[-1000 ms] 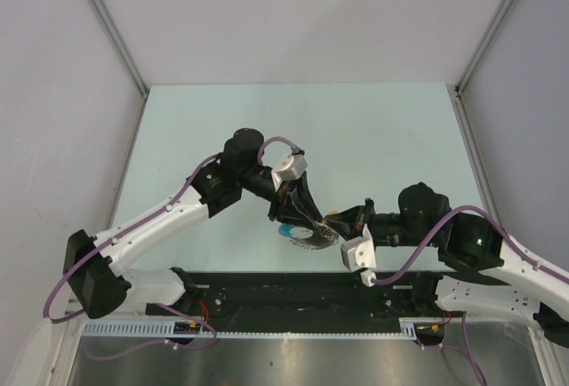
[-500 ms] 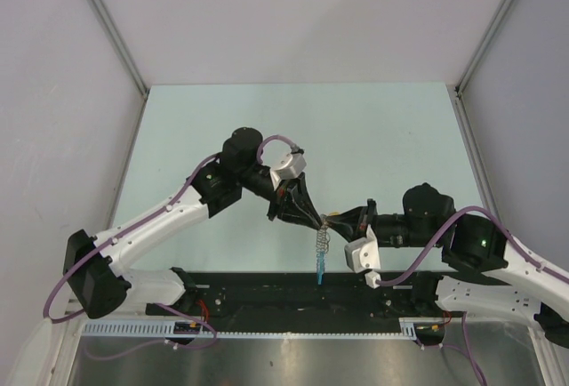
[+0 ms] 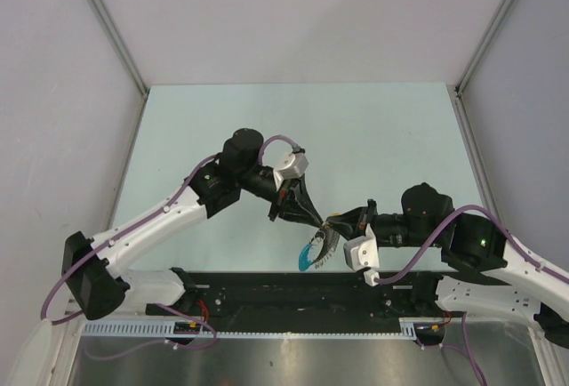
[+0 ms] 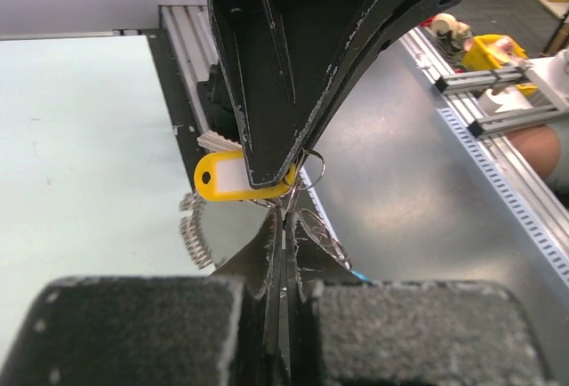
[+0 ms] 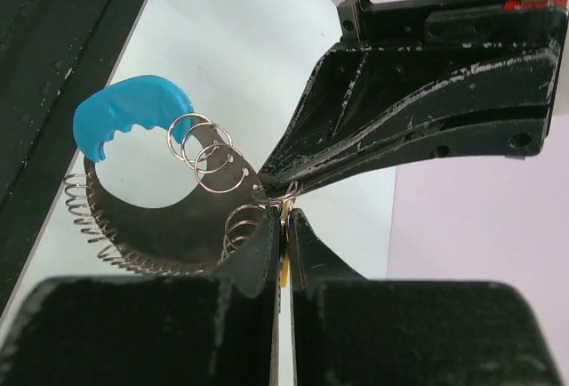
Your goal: Remove the keys from the keyring
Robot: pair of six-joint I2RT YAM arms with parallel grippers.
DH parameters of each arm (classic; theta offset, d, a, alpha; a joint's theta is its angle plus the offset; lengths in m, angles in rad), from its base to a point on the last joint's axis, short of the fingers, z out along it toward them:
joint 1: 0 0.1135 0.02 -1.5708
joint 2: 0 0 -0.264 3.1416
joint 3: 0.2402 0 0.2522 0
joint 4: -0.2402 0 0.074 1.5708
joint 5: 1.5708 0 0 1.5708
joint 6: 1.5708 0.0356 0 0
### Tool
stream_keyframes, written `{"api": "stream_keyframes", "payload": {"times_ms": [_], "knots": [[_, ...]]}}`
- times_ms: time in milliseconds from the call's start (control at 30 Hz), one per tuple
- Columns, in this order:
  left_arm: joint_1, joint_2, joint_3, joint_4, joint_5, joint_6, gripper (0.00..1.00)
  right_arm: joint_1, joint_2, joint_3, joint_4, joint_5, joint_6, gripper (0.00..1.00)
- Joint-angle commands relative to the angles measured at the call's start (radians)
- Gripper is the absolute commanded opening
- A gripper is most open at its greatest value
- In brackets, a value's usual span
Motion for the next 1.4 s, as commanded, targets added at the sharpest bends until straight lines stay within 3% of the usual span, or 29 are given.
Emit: {"api": "stream_keyframes", "payload": {"times_ms": [0, 367, 567, 1133, 1367], "knots": [[-0.005, -0.059, -0.017, 0.001, -0.09, 0.033, 0.0, -0.001, -0.012, 0.044, 0.072, 0.023, 0.034, 0.0], [-0.005, -0.062, 0.01, -0.019, -0.153, 0.07, 0.0, -0.006, 0.011, 0.044, 0.107, 0.046, 0.118, 0.0], [-0.005, -0.103, -0.047, 0.01, -0.176, 0.093, 0.0, -0.006, 0.024, 0.044, 0.13, 0.035, 0.143, 0.0], [-0.005, -0.135, -0.053, 0.013, -0.145, 0.12, 0.0, -0.008, 0.07, 0.043, 0.14, 0.056, 0.236, 0.0], [-0.005, -0.16, -0.083, 0.086, -0.13, 0.108, 0.0, -0.008, 0.095, 0.044, 0.15, 0.084, 0.259, 0.0]]}}
